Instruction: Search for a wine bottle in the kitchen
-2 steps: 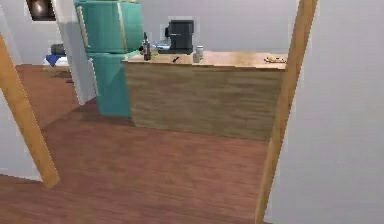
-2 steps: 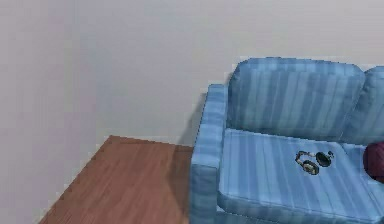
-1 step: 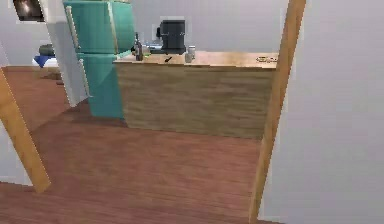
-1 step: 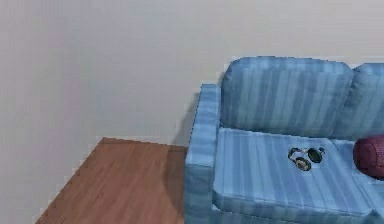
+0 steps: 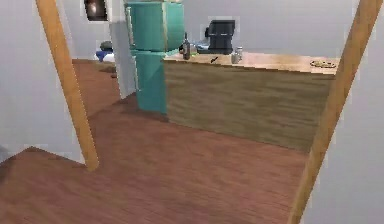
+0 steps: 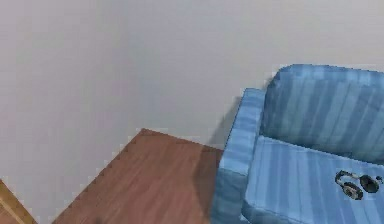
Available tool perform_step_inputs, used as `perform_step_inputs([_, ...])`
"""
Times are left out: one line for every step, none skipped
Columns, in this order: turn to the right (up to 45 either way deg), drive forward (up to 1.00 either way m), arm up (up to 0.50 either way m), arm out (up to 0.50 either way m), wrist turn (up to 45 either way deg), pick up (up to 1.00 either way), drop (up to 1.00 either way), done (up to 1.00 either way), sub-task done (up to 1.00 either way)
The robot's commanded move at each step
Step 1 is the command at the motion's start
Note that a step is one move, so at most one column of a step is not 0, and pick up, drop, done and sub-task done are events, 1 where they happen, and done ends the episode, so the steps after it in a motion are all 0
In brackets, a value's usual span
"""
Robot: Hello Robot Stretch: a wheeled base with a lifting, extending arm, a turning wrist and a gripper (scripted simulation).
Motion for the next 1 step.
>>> perform_step_inputs([0.0,0.90,0.00,0.00,0.0,0.00,0.00,0.00,0.00])
